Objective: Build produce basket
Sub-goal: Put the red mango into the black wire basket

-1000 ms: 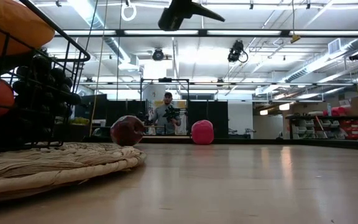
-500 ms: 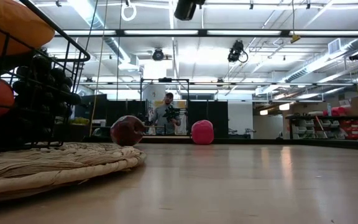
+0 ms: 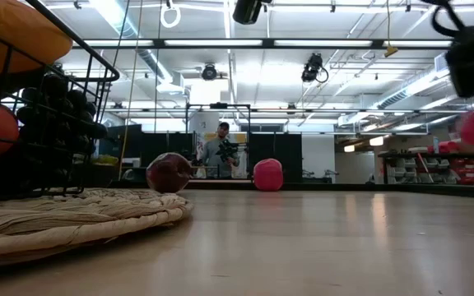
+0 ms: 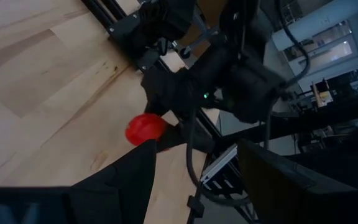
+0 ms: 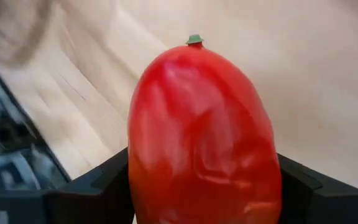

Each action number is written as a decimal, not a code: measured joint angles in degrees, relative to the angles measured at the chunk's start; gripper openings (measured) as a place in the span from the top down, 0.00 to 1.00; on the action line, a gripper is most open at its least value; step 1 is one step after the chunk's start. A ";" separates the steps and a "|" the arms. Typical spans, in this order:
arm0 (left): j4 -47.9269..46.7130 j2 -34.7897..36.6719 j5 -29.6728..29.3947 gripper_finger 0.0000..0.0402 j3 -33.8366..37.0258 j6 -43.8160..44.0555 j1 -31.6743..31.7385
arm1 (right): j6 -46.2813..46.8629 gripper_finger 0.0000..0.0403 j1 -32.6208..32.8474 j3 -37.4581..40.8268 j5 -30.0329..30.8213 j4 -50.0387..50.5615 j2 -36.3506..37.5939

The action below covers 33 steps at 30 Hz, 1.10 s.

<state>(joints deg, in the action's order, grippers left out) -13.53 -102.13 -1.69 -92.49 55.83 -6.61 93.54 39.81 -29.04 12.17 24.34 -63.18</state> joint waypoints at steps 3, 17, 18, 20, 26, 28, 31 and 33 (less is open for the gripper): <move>-0.04 0.00 -0.01 0.43 0.00 -0.09 0.07 | -0.59 0.34 -3.67 -0.01 2.38 -0.71 3.00; 2.41 0.17 4.31 0.42 0.00 -8.79 2.67 | -15.86 0.34 -14.46 -0.08 7.90 -20.45 12.51; 4.31 0.17 4.34 0.42 0.00 -10.52 2.67 | -16.60 0.34 -14.80 -0.08 7.87 -21.37 12.80; 7.99 0.21 4.39 0.43 -0.04 -14.55 2.67 | -18.11 0.34 -15.29 -0.08 7.75 -22.86 13.29; 10.37 0.53 4.47 0.45 -0.04 -16.17 4.06 | -21.83 0.34 -15.65 -0.10 7.39 -26.10 14.64; 9.32 0.57 4.31 0.46 -0.04 -11.31 5.49 | -21.31 0.34 -15.72 -0.10 7.71 -26.02 14.89; 8.68 0.57 4.00 0.47 -0.04 -5.16 7.55 | -21.19 0.34 -15.98 -0.10 7.75 -26.05 14.98; 10.48 0.57 4.02 0.49 -0.04 -3.98 8.47 | -21.13 0.34 -16.31 -0.10 7.83 -26.19 14.98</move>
<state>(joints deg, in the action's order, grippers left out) -3.04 -101.56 2.32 -92.53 51.85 1.86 72.41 23.50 -29.15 20.00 -1.84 -48.21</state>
